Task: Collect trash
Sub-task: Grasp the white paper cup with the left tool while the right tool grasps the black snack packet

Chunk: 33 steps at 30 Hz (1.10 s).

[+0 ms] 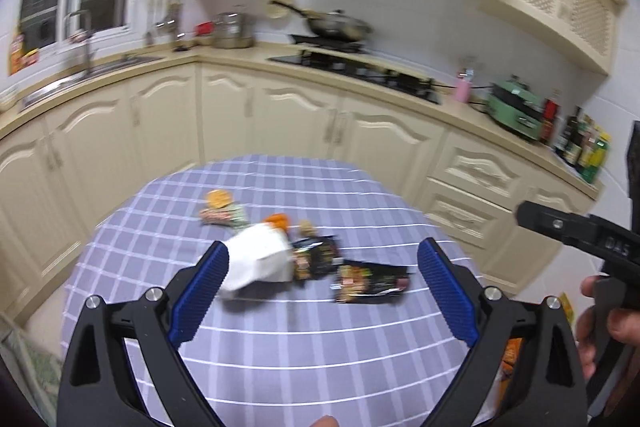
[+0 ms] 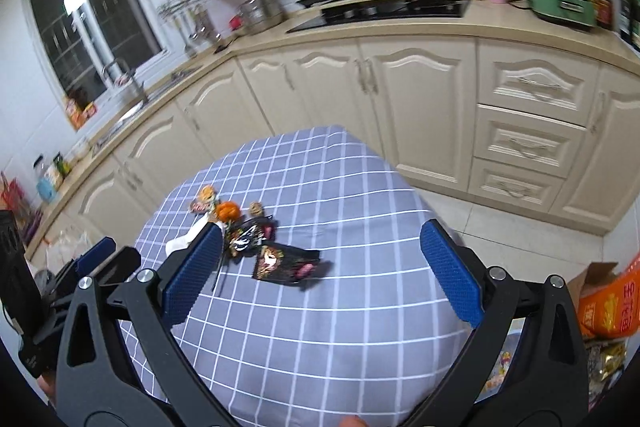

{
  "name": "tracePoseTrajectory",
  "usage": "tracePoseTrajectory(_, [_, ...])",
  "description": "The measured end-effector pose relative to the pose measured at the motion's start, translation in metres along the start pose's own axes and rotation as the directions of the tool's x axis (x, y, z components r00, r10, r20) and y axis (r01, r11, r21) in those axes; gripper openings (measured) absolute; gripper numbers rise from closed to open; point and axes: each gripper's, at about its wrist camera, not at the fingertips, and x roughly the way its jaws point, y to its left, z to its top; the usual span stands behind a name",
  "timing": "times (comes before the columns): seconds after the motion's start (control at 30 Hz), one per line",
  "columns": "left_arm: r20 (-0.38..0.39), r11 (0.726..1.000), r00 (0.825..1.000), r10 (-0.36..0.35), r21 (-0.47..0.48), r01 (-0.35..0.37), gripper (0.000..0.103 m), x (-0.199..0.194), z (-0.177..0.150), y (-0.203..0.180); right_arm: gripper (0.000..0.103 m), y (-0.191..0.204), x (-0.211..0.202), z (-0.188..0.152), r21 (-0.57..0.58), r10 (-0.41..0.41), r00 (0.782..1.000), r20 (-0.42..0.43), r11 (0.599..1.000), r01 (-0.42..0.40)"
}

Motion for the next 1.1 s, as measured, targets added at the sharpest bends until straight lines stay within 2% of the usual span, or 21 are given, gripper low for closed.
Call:
tracePoseTrajectory(0.2, [-0.043,0.996,0.996,0.079,-0.035,-0.080,0.093,0.025,-0.005,0.028,0.097,0.018,0.029,-0.006,-0.039,0.009,0.998,-0.055,0.999,-0.011])
tracePoseTrajectory(0.4, [-0.097,0.992,0.988,0.118,-0.033,-0.121,0.093,0.064,-0.009,0.032,0.097,0.015,0.058,-0.012,-0.049,-0.009,0.994,-0.111,0.999,0.004])
tracePoseTrajectory(0.57, [-0.160,0.981,0.970,0.181,-0.034,-0.189,0.093,0.109,-0.014,0.037,0.097,0.008,0.082,-0.020,-0.054,-0.022,0.986,-0.162,0.998,0.014])
tracePoseTrajectory(0.7, [-0.155,0.963,0.951,0.267,0.011,-0.269,0.094,0.129,-0.017,0.037,0.097,0.008,0.103,-0.027,-0.065,-0.018,0.978,-0.208,0.998,0.005])
tracePoseTrajectory(0.8, [-0.172,0.968,0.953,0.249,0.014,-0.251,0.092,0.136,-0.018,0.043,0.097,0.013,0.118,-0.032,-0.080,-0.006,0.972,-0.235,0.997,-0.013])
tracePoseTrajectory(0.87, [-0.184,0.969,0.951,0.247,0.021,-0.247,0.086,0.139,-0.021,0.048,0.097,0.017,0.128,-0.035,-0.090,-0.002,0.968,-0.251,0.996,-0.021])
tracePoseTrajectory(0.9, [-0.191,0.968,0.949,0.251,0.022,-0.251,0.078,0.142,-0.021,0.049,0.097,0.019,0.133,-0.036,-0.094,-0.003,0.966,-0.257,0.995,-0.022])
tracePoseTrajectory(0.97, [-0.197,0.970,0.950,0.241,0.006,-0.245,0.078,0.142,-0.021,0.057,0.097,0.021,0.139,-0.038,-0.103,-0.010,0.964,-0.265,0.995,-0.018])
tracePoseTrajectory(1.07, [-0.173,0.964,0.948,0.266,0.026,-0.265,0.079,0.139,-0.018,0.059,0.097,0.024,0.146,-0.041,-0.116,-0.016,0.961,-0.277,0.993,-0.017])
tracePoseTrajectory(1.1, [-0.170,0.965,0.950,0.263,0.031,-0.261,0.084,0.138,-0.017,0.059,0.097,0.025,0.148,-0.041,-0.118,-0.017,0.960,-0.280,0.993,-0.017])
